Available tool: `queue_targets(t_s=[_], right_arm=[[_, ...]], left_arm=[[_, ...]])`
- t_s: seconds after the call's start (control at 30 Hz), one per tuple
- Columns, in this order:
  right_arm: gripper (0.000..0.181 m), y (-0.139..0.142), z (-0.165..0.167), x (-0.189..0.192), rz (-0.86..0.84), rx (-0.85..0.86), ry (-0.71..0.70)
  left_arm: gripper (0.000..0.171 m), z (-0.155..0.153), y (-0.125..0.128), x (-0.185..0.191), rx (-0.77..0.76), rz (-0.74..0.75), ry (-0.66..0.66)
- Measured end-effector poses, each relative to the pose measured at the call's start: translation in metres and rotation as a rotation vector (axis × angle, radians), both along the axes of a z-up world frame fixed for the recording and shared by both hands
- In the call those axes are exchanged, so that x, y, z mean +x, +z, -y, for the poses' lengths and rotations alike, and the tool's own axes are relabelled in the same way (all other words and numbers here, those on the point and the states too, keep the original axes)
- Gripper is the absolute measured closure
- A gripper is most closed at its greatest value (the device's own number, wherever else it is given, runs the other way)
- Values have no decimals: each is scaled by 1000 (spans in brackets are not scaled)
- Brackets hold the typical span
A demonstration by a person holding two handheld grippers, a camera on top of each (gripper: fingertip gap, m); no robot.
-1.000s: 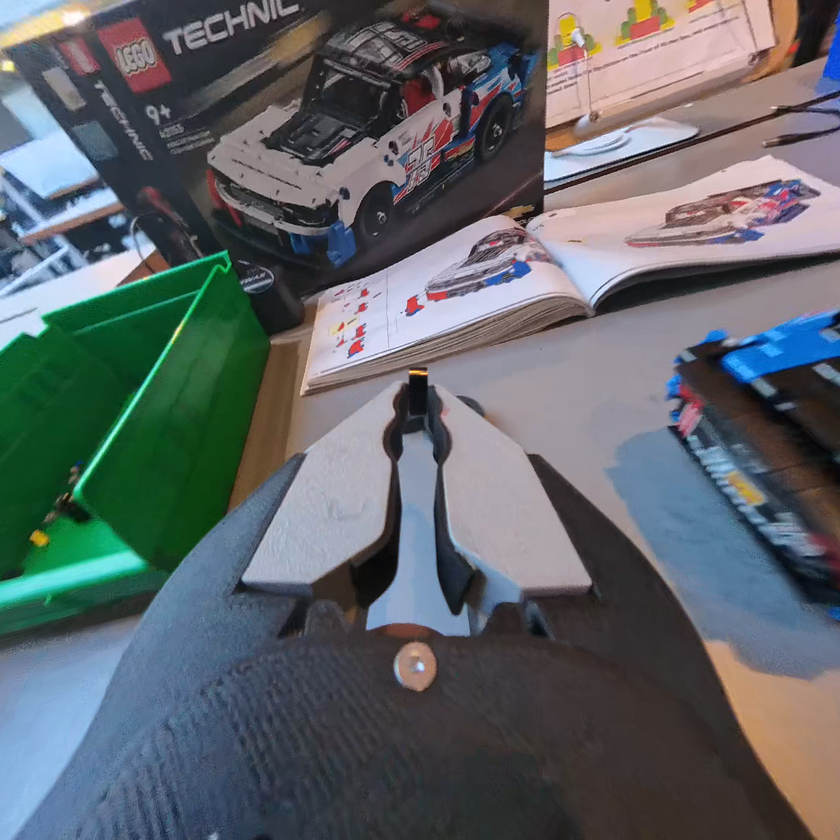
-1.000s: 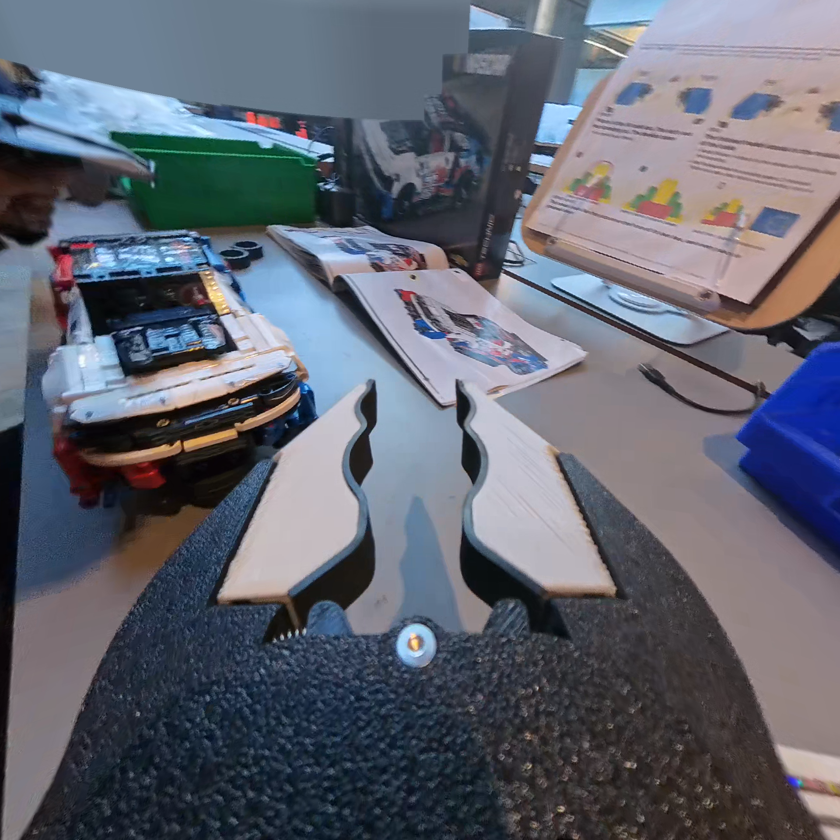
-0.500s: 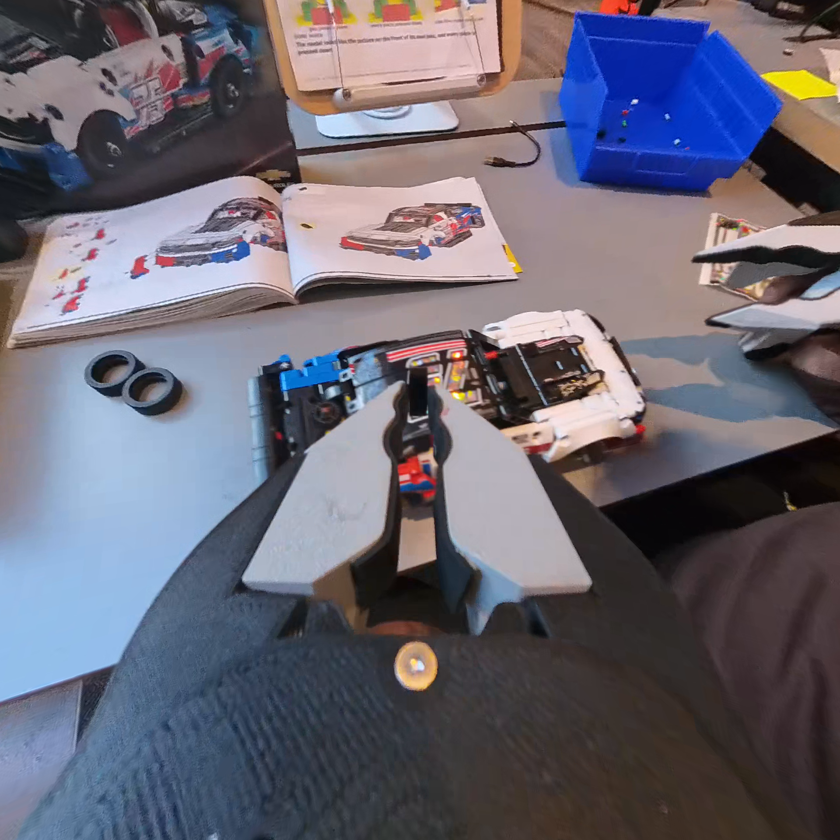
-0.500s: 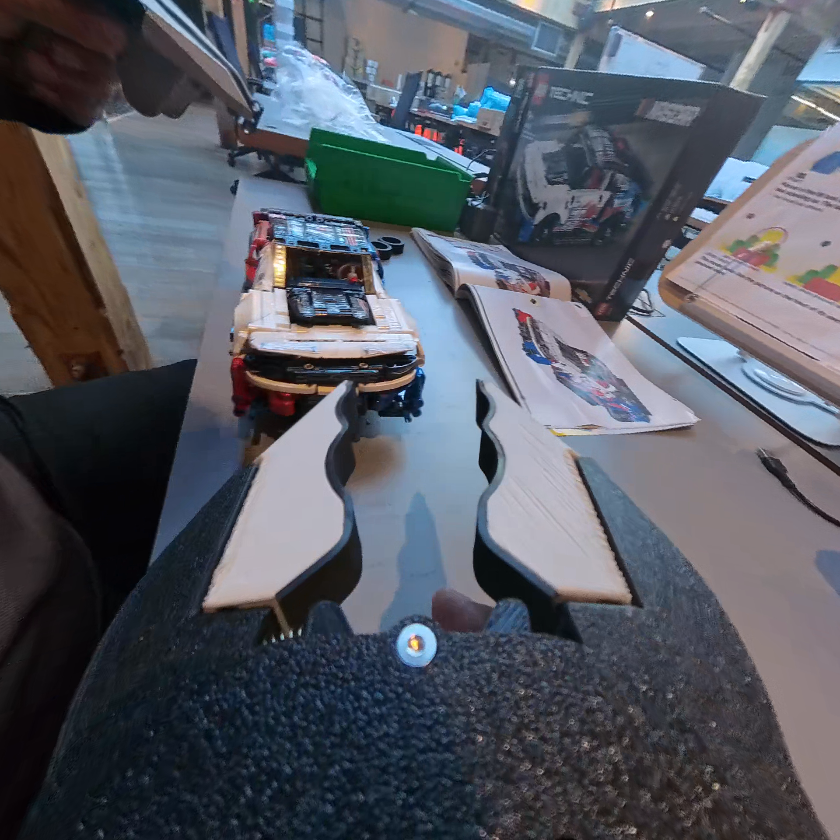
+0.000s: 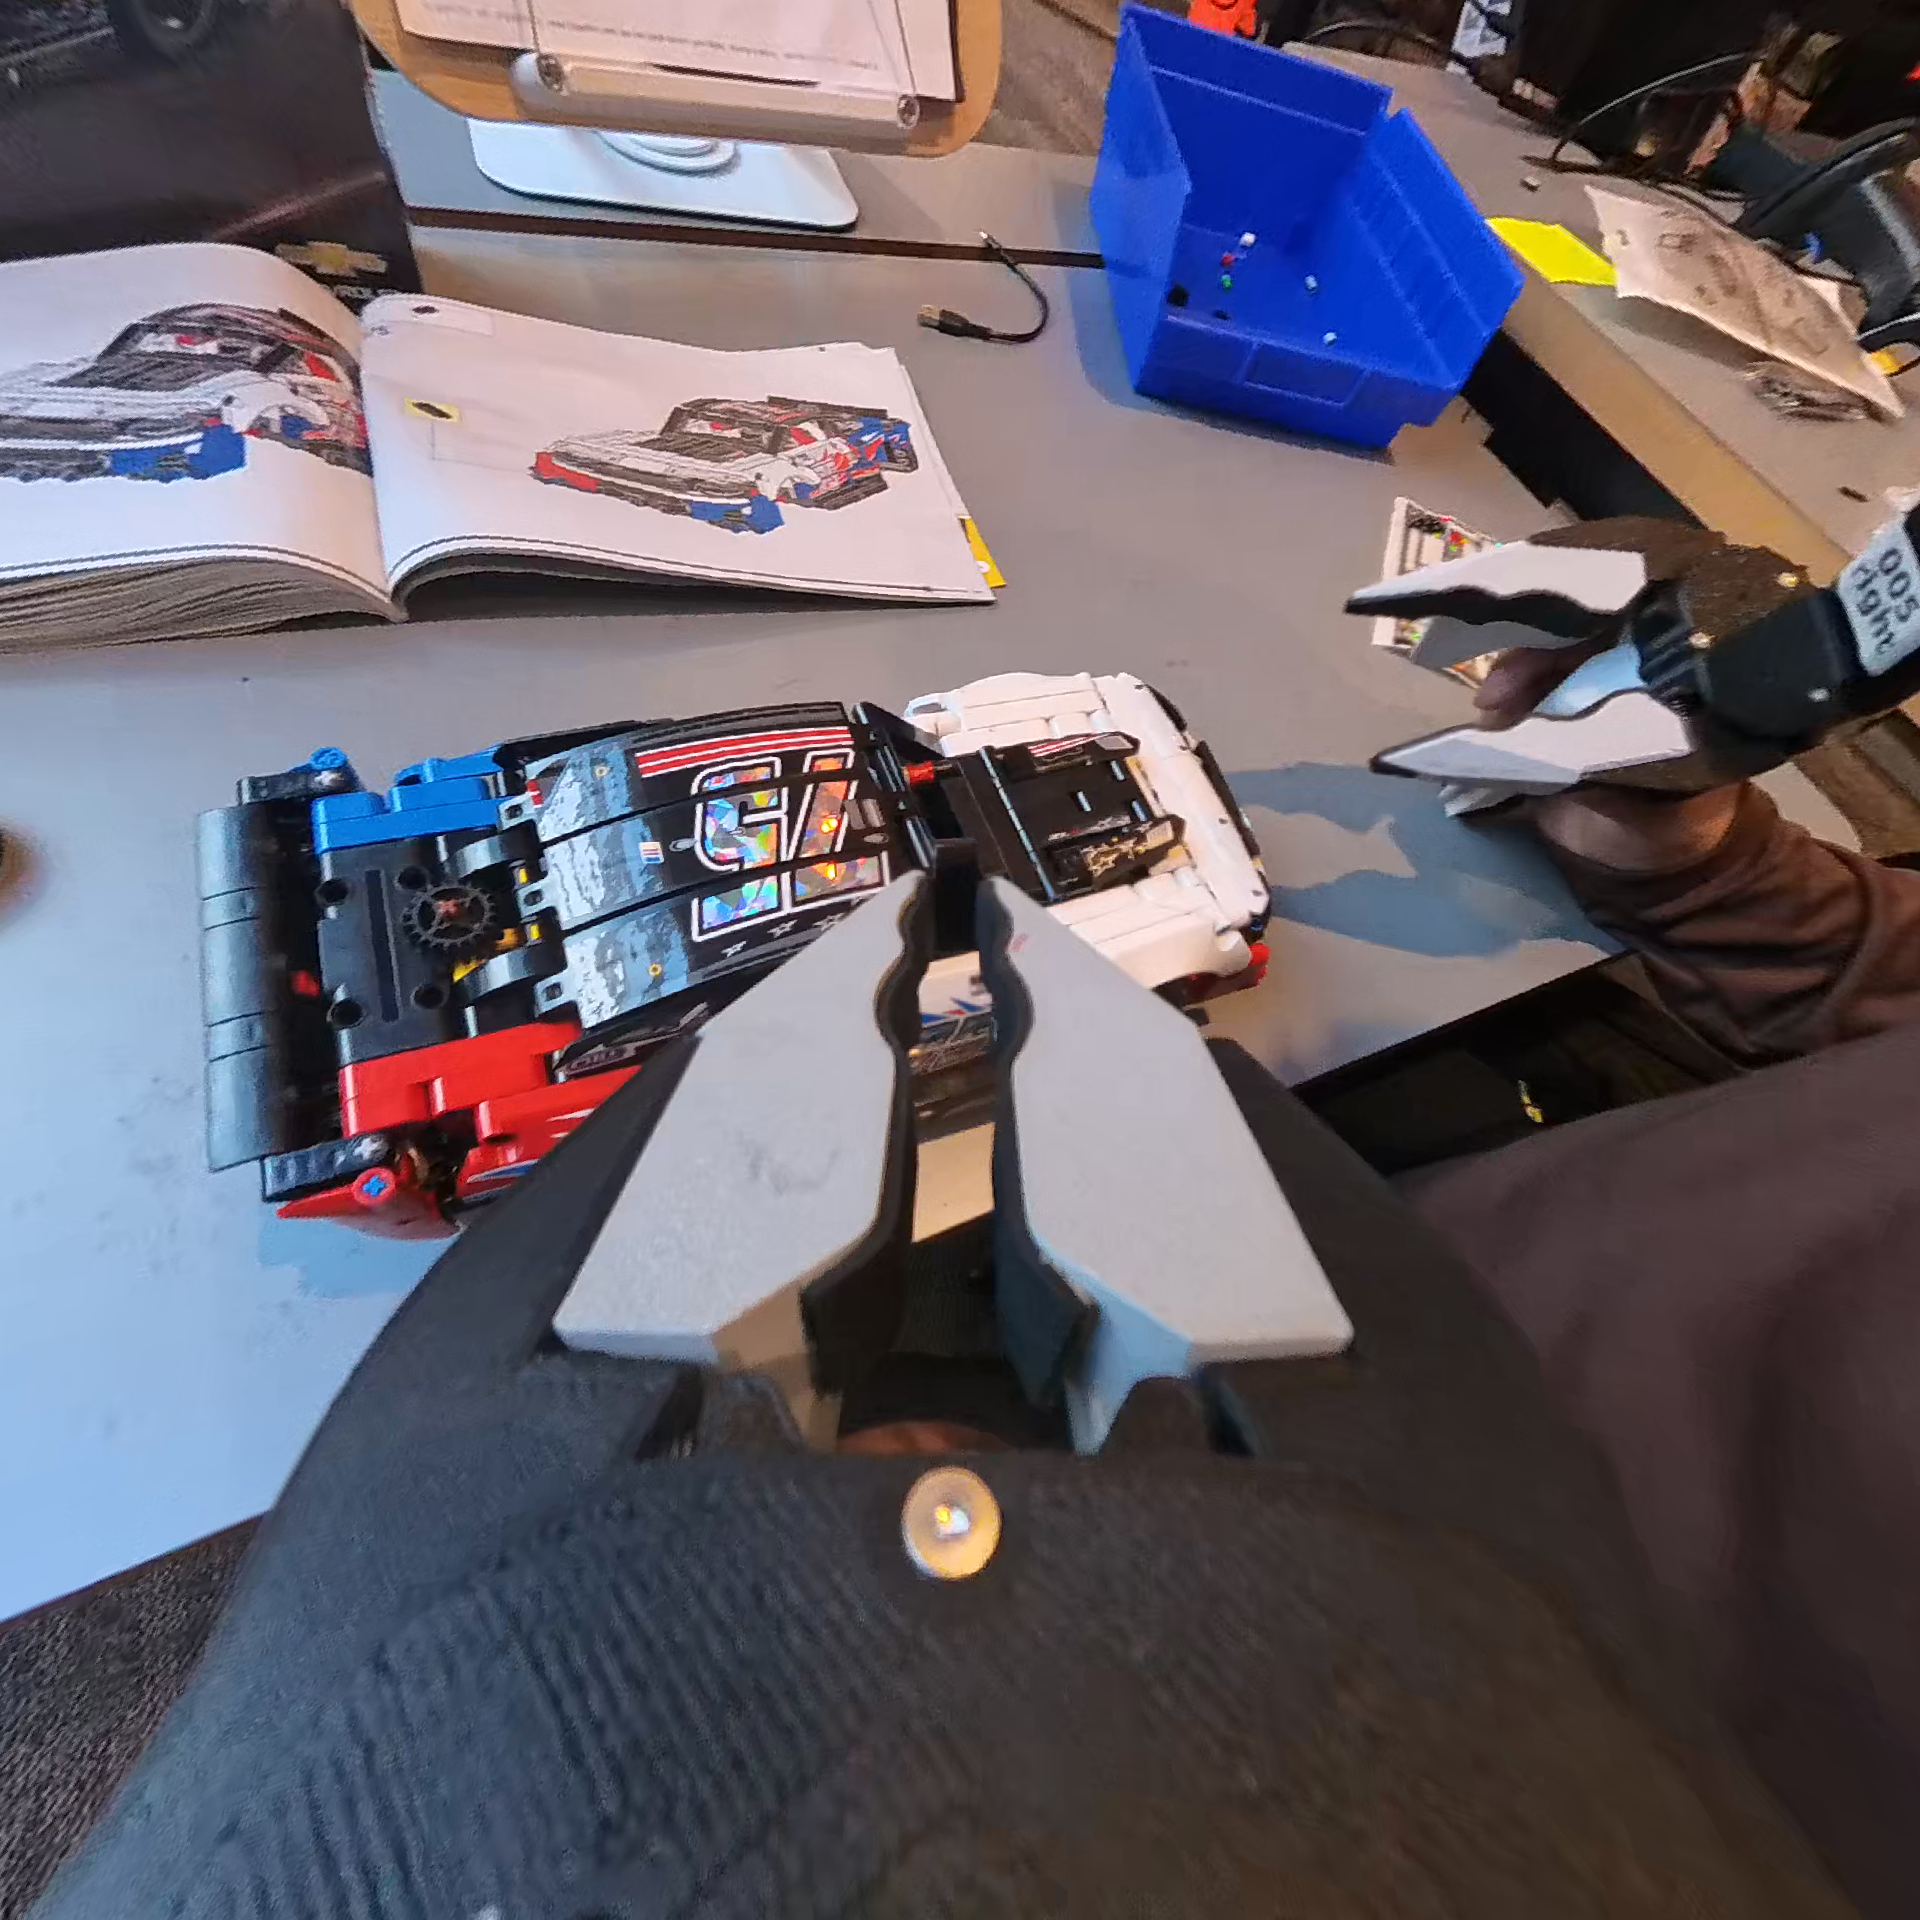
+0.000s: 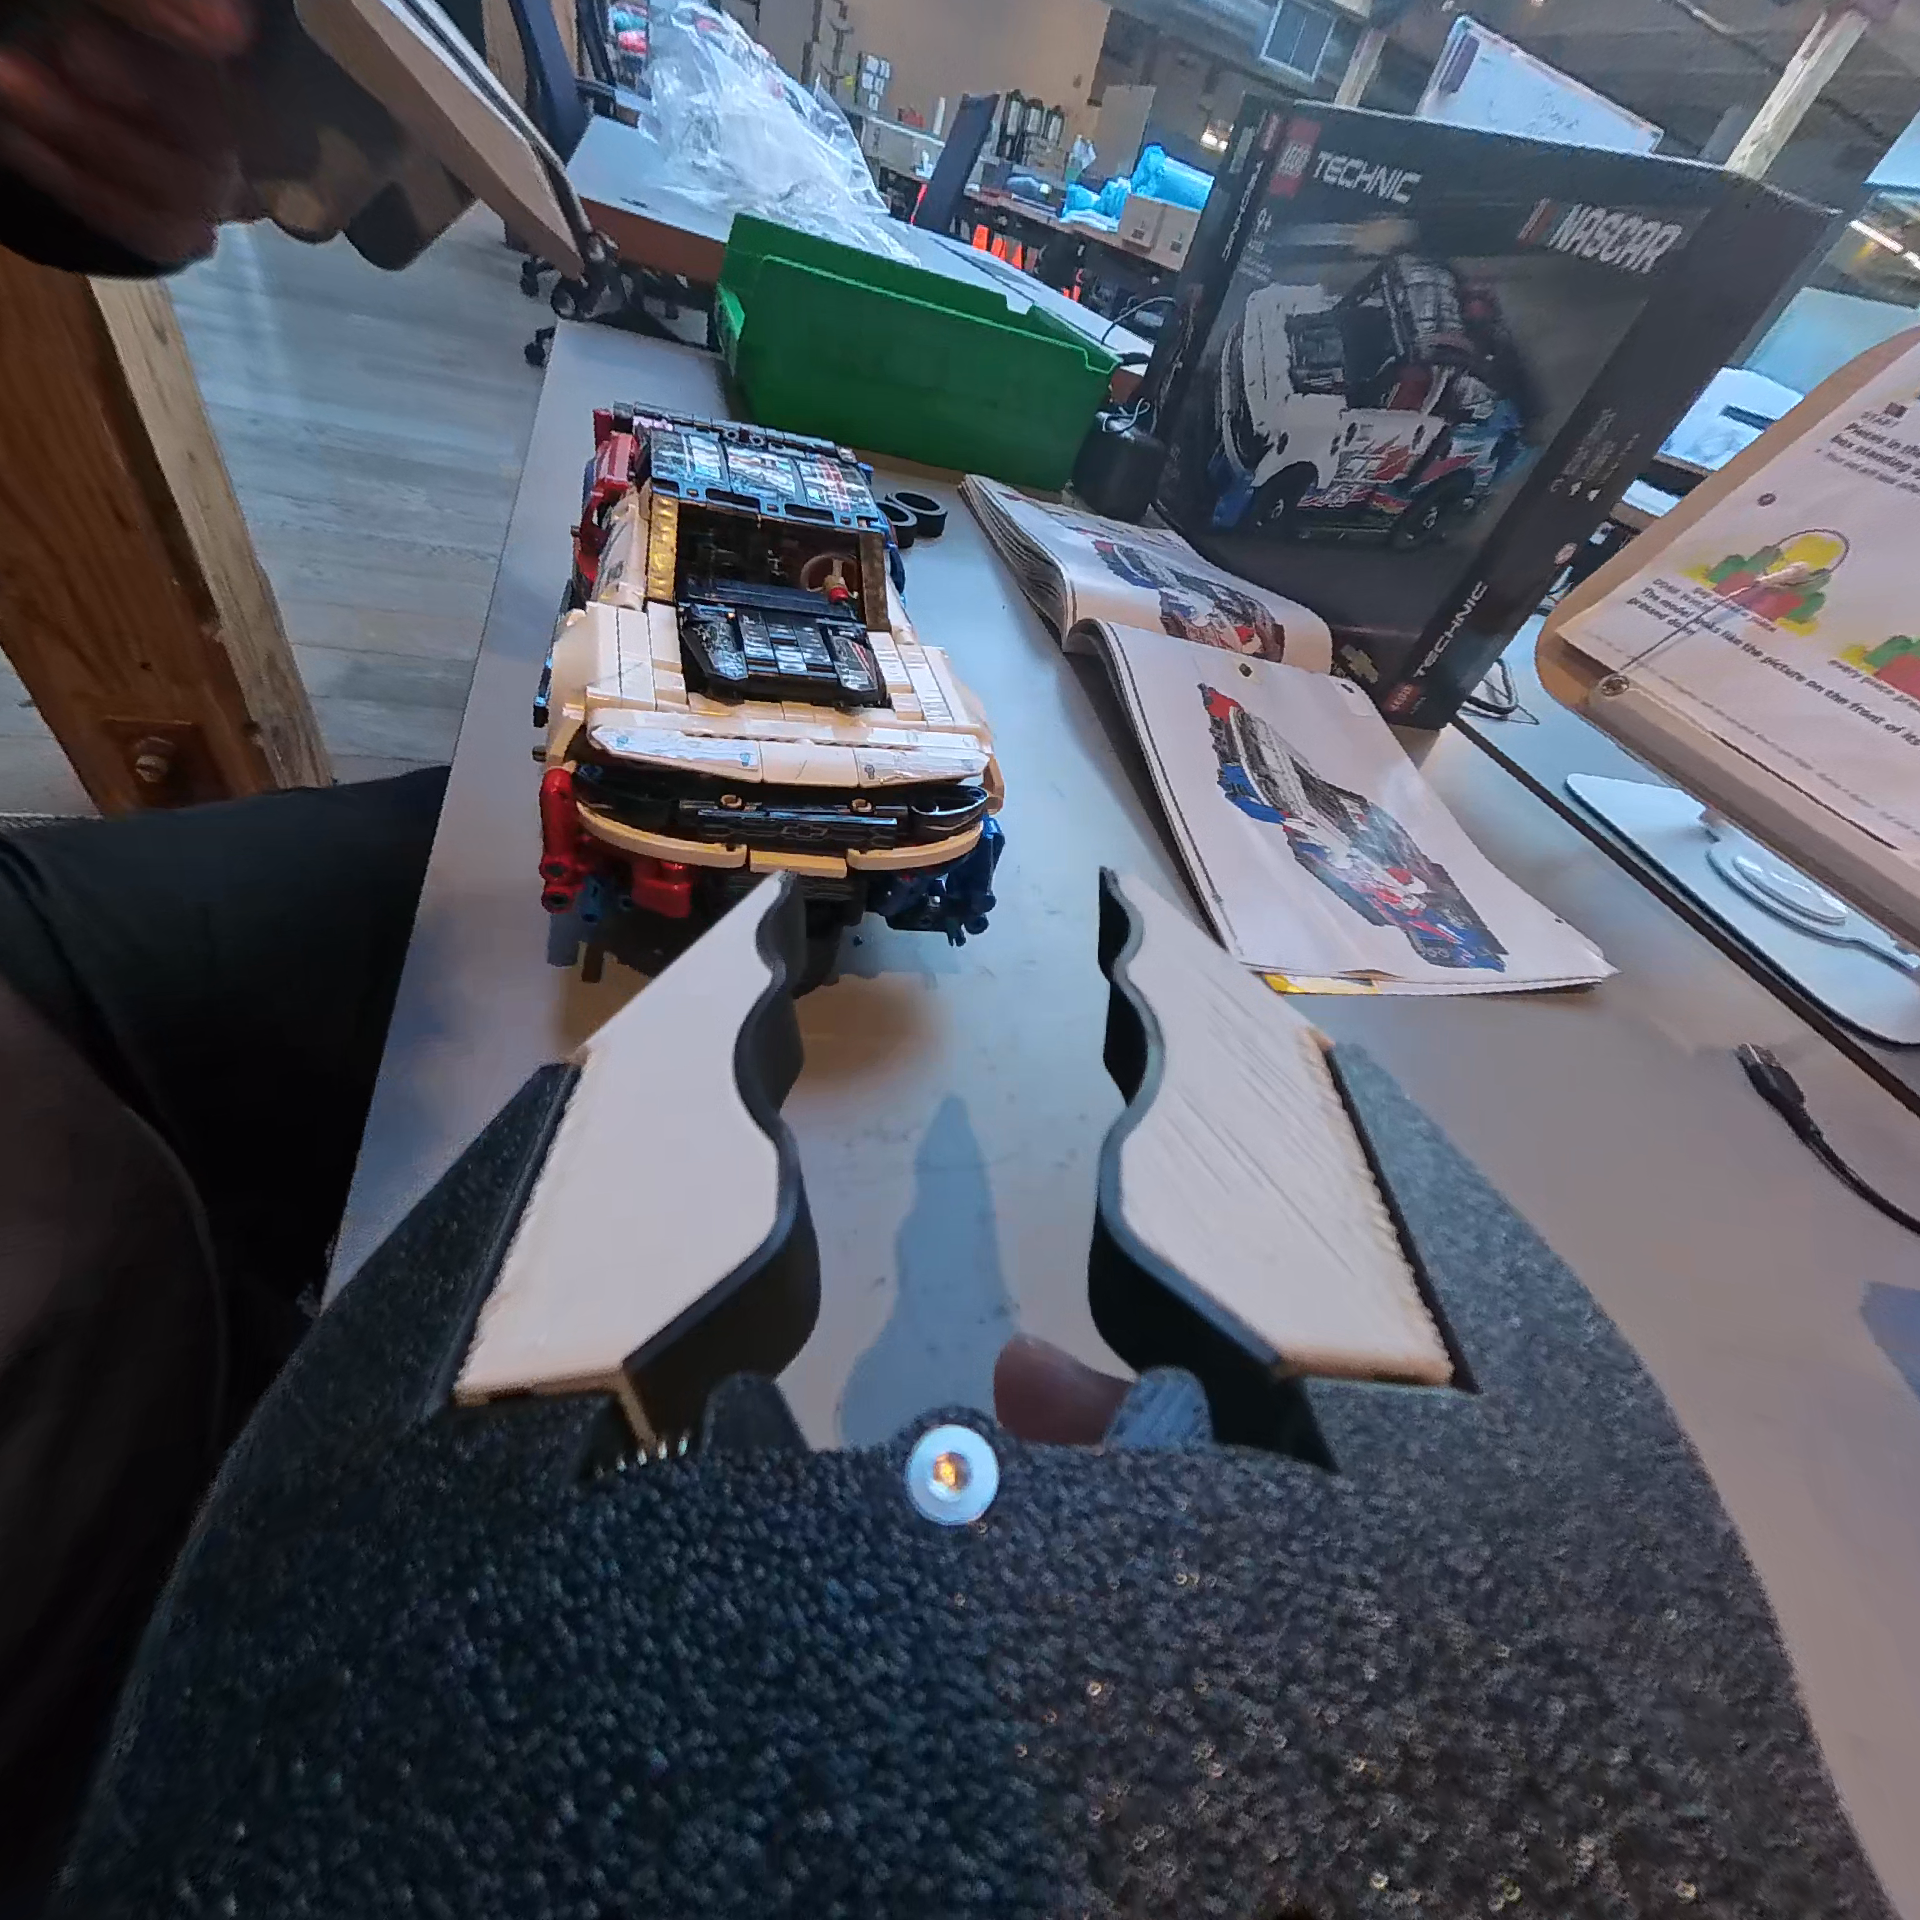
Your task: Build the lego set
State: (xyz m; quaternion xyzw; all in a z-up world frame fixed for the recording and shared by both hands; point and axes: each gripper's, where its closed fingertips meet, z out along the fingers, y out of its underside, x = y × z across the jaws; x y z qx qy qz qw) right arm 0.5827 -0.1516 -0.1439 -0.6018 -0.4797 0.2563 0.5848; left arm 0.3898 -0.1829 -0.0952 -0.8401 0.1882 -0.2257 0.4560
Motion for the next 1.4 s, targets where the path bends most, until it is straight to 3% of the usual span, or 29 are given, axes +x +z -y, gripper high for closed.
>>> queue_targets(t_s=[0.27, 0.47, 0.6, 0.93, 1.13, 1.4], right_arm=[[129, 1, 3, -6, 44, 61, -6], [132, 33, 21, -30, 128, 228, 46], [133, 47, 39, -49, 140, 223, 114], [115, 17, 51, -26, 220, 89, 115], [136, 11, 80, -19, 238, 145, 160], [153, -23, 111, -33, 245, 39, 230]], left_arm=[[166, -4, -2, 28, -49, 127, -64], [166, -1, 0, 65, -143, 254, -145], [166, 3, -2, 89, -176, 262, -209], [166, 17, -21, 123, -271, 287, -224], [166, 41, -37, 131, -352, 280, -227], [166, 79, -68, 158, -495, 340, -237]])
